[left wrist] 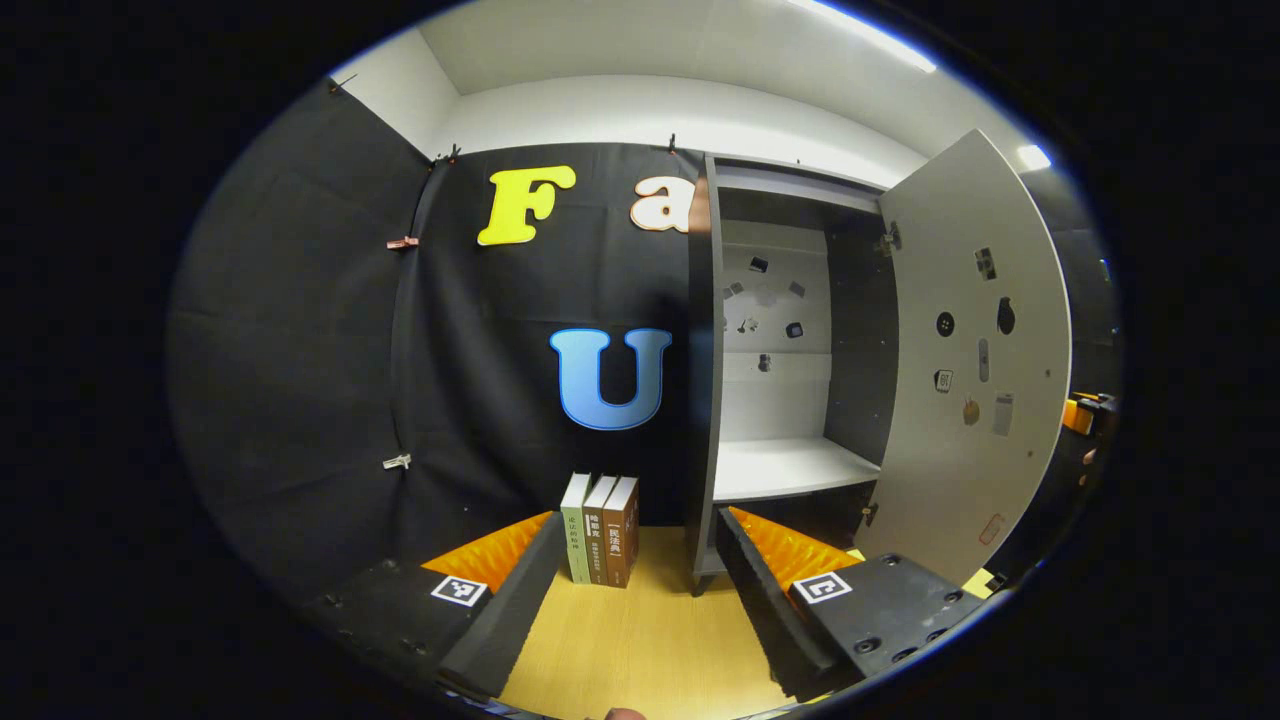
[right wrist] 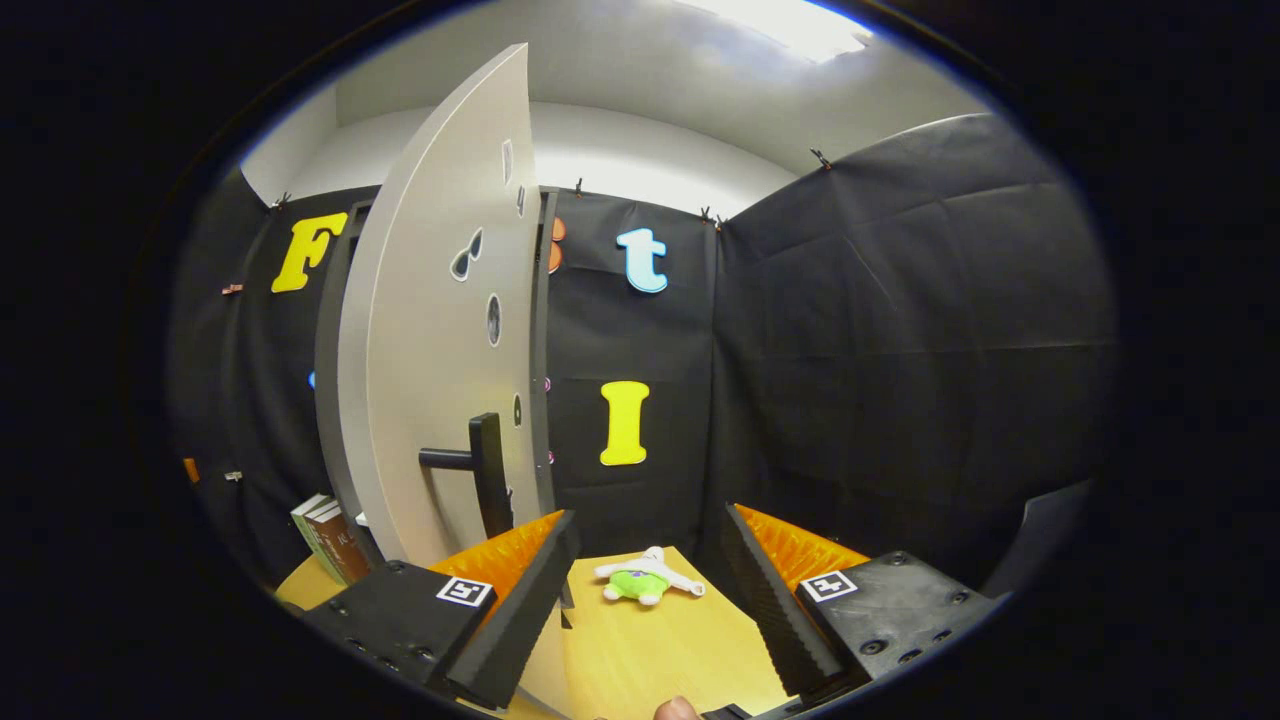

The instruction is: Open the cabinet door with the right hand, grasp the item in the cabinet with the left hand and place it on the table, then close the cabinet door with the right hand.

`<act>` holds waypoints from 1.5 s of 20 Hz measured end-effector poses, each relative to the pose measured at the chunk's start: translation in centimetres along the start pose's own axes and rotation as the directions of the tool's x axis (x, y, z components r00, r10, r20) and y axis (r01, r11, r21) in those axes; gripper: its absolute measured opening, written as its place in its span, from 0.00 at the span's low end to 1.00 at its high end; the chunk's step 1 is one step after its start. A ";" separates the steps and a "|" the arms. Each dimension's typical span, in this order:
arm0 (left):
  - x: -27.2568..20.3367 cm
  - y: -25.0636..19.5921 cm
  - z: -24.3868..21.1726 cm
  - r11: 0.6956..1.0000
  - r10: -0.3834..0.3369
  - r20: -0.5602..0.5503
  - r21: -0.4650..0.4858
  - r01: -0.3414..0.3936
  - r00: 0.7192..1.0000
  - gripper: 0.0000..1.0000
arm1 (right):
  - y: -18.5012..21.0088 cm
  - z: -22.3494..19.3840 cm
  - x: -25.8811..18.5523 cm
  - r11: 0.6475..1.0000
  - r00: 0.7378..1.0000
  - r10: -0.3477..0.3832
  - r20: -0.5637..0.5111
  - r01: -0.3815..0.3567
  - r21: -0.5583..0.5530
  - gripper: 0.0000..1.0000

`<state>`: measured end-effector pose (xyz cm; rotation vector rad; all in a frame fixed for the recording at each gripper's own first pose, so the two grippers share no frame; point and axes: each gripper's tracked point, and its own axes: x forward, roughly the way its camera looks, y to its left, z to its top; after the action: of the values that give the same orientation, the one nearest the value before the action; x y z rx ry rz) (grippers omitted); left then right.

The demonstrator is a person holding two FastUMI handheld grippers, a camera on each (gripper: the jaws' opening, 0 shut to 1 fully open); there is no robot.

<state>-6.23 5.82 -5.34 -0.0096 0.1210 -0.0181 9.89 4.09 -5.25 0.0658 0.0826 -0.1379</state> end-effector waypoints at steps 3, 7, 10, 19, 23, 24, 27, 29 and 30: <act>0.1 0.0 0.1 1.000 -0.008 0.003 0.003 0.008 1.000 0.96 | 1.8 -0.1 -0.4 0.999 0.999 0.052 -0.004 -0.052 0.007 0.96; 0.4 0.1 -0.2 1.000 -0.016 -0.008 0.009 0.016 1.000 0.95 | 4.4 -0.4 -0.7 0.992 0.992 0.124 -0.014 -0.124 0.010 0.96; 0.8 0.4 -0.1 1.000 -0.016 -0.006 0.014 0.016 1.000 0.95 | 6.4 -0.6 -0.8 0.984 0.984 0.178 -0.022 -0.178 0.020 0.96; 1.8 2.2 0.2 1.000 -0.002 0.002 0.002 0.002 1.000 0.95 | 12.1 -0.8 -1.5 0.936 0.935 0.351 -0.042 -0.350 0.029 0.96; 1.5 3.2 0.8 1.000 0.016 0.015 -0.003 -0.015 1.000 0.95 | 12.8 -0.5 -1.8 0.922 0.922 0.388 -0.022 -0.388 -0.009 0.98; 1.4 3.3 0.9 1.000 0.020 0.018 -0.006 -0.020 1.000 0.95 | 12.6 -0.6 -1.7 0.921 0.921 0.390 -0.021 -0.390 -0.021 0.98; 1.6 3.7 1.0 1.000 0.021 0.023 -0.020 -0.021 1.000 0.95 | 12.6 -0.7 -1.6 0.922 0.922 0.387 -0.014 -0.387 -0.026 0.98; 1.5 3.6 1.1 0.999 0.020 0.024 -0.030 -0.020 1.000 0.95 | 12.1 -0.7 -1.6 0.925 0.925 0.380 -0.011 -0.380 -0.024 0.98; 1.3 3.6 1.0 0.999 0.021 0.027 -0.028 -0.020 0.999 0.95 | 11.8 -0.7 -1.8 0.926 0.926 0.377 -0.012 -0.377 -0.025 0.98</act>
<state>-4.71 9.40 -4.51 -0.0361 0.0939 0.0041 9.67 16.08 -5.12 0.0544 0.0770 0.2496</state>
